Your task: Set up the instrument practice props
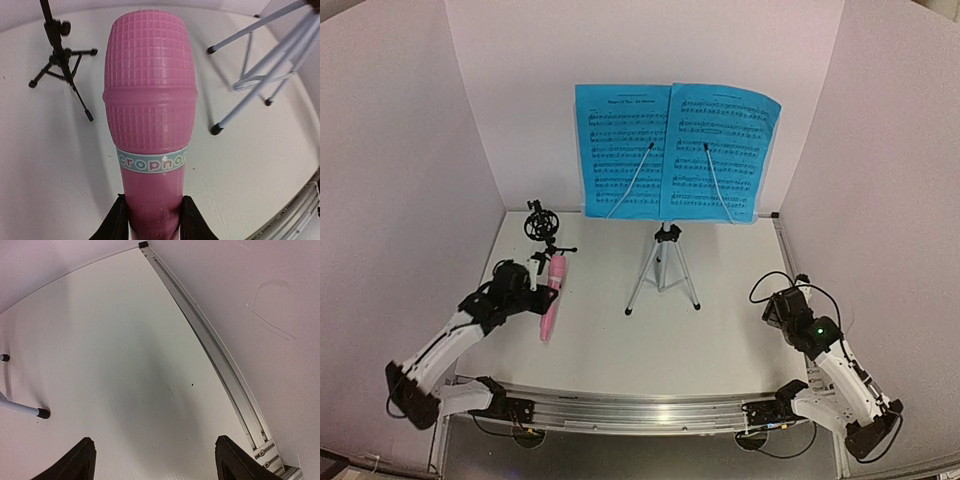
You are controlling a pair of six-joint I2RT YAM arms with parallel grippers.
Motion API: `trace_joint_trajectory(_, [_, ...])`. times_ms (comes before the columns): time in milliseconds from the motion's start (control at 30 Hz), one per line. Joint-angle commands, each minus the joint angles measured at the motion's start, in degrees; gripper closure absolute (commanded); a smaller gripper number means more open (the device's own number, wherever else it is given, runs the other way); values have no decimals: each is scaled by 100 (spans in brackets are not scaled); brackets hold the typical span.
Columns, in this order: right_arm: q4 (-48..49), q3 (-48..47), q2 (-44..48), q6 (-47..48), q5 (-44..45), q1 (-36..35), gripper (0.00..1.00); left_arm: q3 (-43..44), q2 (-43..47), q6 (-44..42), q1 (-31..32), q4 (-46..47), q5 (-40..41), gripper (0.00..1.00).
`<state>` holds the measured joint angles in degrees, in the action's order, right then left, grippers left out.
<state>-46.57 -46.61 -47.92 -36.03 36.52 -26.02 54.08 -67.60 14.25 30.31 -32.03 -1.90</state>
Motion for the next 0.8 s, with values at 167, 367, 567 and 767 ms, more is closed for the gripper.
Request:
trace_joint_trajectory(167, [51,-662,-179,228,-18,27,21,-220,3256,-709,70,-887,192,100])
trace_joint_trajectory(367, [58,-1026,-440,226,-97,23,22,303,3230,-1885,63,1182,1047,100])
trace_joint_trajectory(567, [140,-1103,-646,422,-203,32,22,508,2382,-2853,63,3671,948,100])
trace_joint_trajectory(767, [282,-1007,-485,616,-235,26,22,1323,902,-2298,-394,5068,670,100])
